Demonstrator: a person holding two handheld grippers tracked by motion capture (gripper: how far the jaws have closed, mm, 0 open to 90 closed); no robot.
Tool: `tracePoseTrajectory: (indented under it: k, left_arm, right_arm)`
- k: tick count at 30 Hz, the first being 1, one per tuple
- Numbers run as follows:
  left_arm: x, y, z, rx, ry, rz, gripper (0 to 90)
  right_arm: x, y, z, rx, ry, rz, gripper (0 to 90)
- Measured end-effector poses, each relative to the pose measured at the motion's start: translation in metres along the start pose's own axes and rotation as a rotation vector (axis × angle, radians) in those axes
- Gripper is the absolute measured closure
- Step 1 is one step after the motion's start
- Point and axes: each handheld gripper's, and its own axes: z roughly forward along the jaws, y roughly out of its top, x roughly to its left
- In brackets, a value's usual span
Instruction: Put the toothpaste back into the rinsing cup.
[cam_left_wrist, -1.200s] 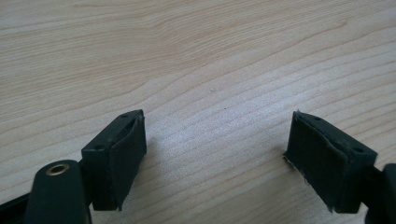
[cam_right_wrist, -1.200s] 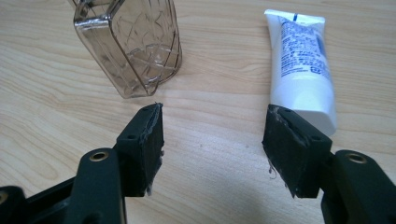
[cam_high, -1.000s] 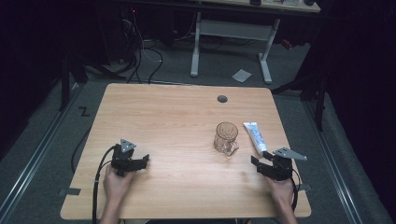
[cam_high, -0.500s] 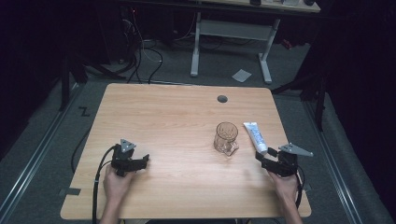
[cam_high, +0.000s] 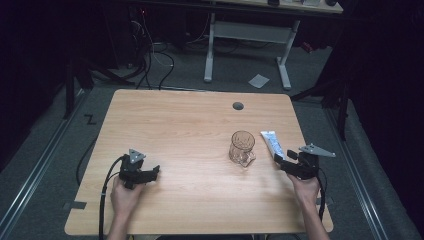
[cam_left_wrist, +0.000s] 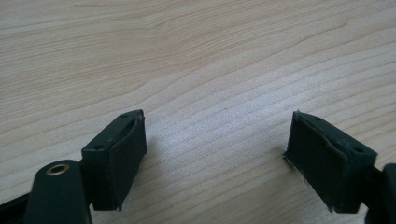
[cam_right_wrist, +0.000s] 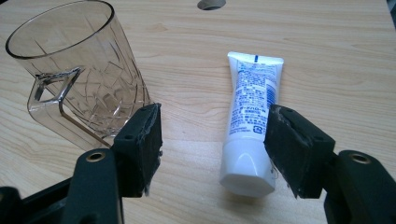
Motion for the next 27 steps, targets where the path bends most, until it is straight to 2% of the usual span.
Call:
tracePoseTrajectory:
  k: [6, 16, 21, 23, 27]
  left_arm:
    - [0.000, 0.000, 0.000, 0.000, 0.000, 0.000, 20.3]
    - [0.000, 0.000, 0.000, 0.001, 0.000, 0.001, 20.3]
    - [0.000, 0.000, 0.000, 0.002, 0.000, 0.002, 20.3]
    - [0.000, 0.000, 0.000, 0.002, 0.000, 0.002, 20.2]
    - [0.000, 0.000, 0.000, 0.002, 0.000, 0.002, 20.3]
  right_arm:
    - [0.002, 0.010, 0.006, 0.009, -0.005, -0.011, 36.7]
    - [-0.003, 0.025, 0.022, 0.048, -0.024, -0.014, 37.0]
    - [-0.005, 0.029, 0.034, 0.075, -0.036, -0.014, 37.4]
    - [-0.007, 0.030, 0.043, 0.109, -0.048, -0.020, 37.4]
    - [-0.007, 0.034, 0.049, 0.128, -0.058, -0.029, 37.4]
